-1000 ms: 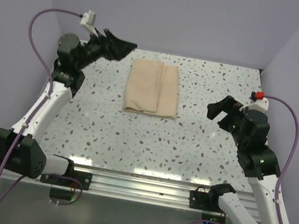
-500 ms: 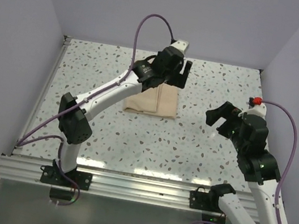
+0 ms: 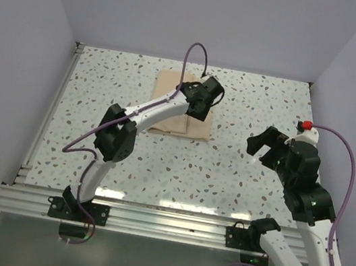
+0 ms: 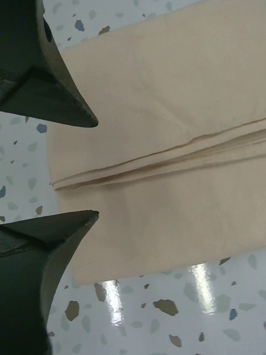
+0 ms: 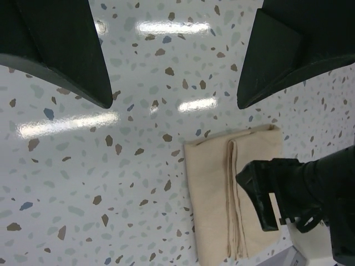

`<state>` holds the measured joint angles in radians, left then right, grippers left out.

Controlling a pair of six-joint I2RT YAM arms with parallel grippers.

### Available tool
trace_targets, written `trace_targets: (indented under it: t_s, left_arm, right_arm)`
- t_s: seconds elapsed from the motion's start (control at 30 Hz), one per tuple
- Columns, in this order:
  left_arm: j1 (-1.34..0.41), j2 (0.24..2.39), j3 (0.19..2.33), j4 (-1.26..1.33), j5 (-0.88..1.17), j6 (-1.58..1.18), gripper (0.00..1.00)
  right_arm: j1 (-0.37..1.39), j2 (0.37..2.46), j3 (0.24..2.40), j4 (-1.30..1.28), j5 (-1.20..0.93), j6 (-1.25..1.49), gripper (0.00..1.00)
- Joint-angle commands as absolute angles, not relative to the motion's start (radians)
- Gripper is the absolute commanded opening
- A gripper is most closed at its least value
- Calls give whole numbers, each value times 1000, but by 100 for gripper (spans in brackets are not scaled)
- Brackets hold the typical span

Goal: Open and lay out the surgical kit
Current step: Open the surgical kit at the center of the board.

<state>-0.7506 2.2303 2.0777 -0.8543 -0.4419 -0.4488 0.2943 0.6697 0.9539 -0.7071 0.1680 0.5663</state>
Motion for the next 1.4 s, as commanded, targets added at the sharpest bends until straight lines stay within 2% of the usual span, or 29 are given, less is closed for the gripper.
trace_targets:
  t_s: [0.0,0.27,0.57,0.6,0.63,0.67,0.73,0.77,0.87,1.03,1.17,1.3,1.37]
  left_arm:
    - [-772,2178,2025,-856,-480,-452,65]
    - [-810,2203,1901,-861,-511,-492,59]
    - [-808,2276,1933,-850,-508,-483,59]
    - [-808,2284,1934,-842,-506,-480,57]
    - [-808,2289,1943,-842,-505,-474,52]
    - [-808,2295,1950,-851,-508,-474,42]
    - [-807,2310,1971,-865,-518,-477,29]
    - [-804,2312,1976,-873,-522,-477,17]
    - [-798,2295,1997,-888,-541,-486,0]
    - [-767,2209,2098,-910,-545,-479,0]
    - [-678,2104,2123,-969,-555,-518,0]
    - [-565,1922,1898,-913,-552,-564,0]
    - [-496,1815,1803,-867,-555,-577,0]
  right_arm:
    - [293,672,966,-753,199,545,99]
    - [295,663,962,-762,219,542,98]
    - [293,666,945,-759,207,563,98]
    - [293,666,945,-759,207,563,98]
    - [295,667,943,-758,207,564,98]
    - [295,670,945,-758,212,565,98]
    - [296,672,945,-758,219,563,98]
    - [295,672,946,-753,221,561,98]
    - [295,681,948,-741,222,561,98]
    - [295,732,960,-674,209,555,97]
    - [295,874,1067,-618,129,506,94]
    - [316,1179,1235,-629,3,482,89]
    - [351,1271,1343,-640,9,476,89]
